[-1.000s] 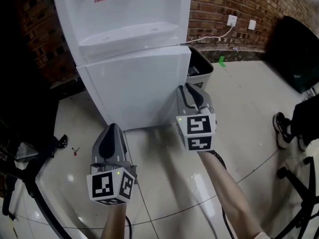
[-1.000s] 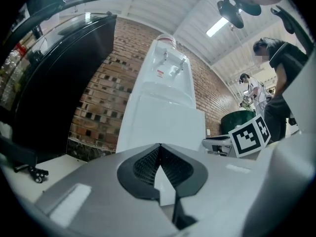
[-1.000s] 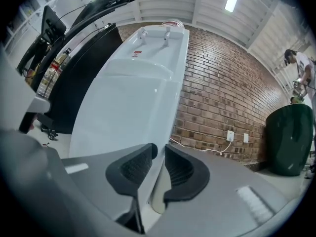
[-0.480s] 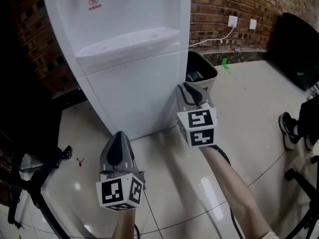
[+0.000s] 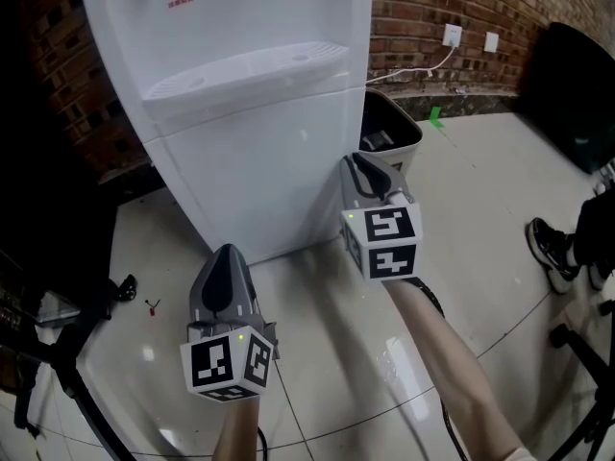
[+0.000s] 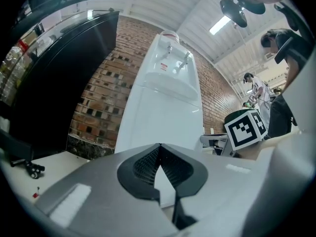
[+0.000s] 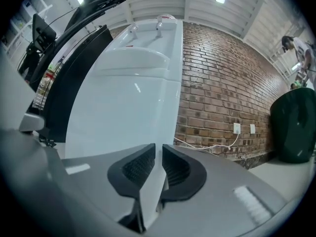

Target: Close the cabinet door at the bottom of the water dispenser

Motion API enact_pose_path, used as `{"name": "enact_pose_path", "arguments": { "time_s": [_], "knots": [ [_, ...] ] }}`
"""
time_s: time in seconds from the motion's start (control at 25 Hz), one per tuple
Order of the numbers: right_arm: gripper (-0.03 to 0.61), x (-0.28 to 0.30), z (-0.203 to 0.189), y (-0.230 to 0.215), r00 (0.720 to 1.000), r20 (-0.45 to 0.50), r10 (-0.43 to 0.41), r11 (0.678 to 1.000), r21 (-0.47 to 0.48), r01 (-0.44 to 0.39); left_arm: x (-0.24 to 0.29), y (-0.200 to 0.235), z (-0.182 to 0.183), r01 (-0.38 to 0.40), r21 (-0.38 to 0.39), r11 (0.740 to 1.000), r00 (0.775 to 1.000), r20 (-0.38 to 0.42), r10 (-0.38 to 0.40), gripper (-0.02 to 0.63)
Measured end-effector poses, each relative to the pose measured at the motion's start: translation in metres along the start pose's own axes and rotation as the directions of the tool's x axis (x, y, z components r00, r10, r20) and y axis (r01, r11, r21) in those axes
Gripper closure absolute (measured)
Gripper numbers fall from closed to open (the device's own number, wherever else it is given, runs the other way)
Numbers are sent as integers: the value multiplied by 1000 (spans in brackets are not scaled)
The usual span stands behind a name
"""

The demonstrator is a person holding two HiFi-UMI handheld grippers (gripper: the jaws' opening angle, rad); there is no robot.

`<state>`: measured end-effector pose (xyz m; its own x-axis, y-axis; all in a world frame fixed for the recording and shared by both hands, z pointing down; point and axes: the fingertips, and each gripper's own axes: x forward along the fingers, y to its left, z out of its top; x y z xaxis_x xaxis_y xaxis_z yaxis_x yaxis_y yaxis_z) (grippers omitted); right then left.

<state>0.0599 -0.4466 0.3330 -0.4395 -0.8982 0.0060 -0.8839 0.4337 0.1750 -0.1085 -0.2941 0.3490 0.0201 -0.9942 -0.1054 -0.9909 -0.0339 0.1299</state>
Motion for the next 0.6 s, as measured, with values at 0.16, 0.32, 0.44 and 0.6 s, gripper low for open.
{"name": "enact_pose_path", "arguments": {
  "time_s": [0.16, 0.32, 0.44, 0.6],
  "knots": [
    [541, -10, 3, -5, 1000, 10, -24, 999, 48, 24, -3, 2, 3, -11, -5, 1000, 1000, 14, 11, 597],
    [573, -26, 7, 3, 1000, 21, -15, 997, 70, 13, -9, 4, 15, -20, -15, 1000, 999, 25, 20, 597],
    [577, -40, 11, 17, 999, 26, 19, 997, 78, -21, -17, 0, 23, -16, -18, 1000, 999, 32, 17, 597],
    [578, -66, 12, 37, 998, 20, 53, 997, 61, -54, -33, -8, 33, -7, -7, 1000, 1000, 30, 7, 597]
  ]
}}
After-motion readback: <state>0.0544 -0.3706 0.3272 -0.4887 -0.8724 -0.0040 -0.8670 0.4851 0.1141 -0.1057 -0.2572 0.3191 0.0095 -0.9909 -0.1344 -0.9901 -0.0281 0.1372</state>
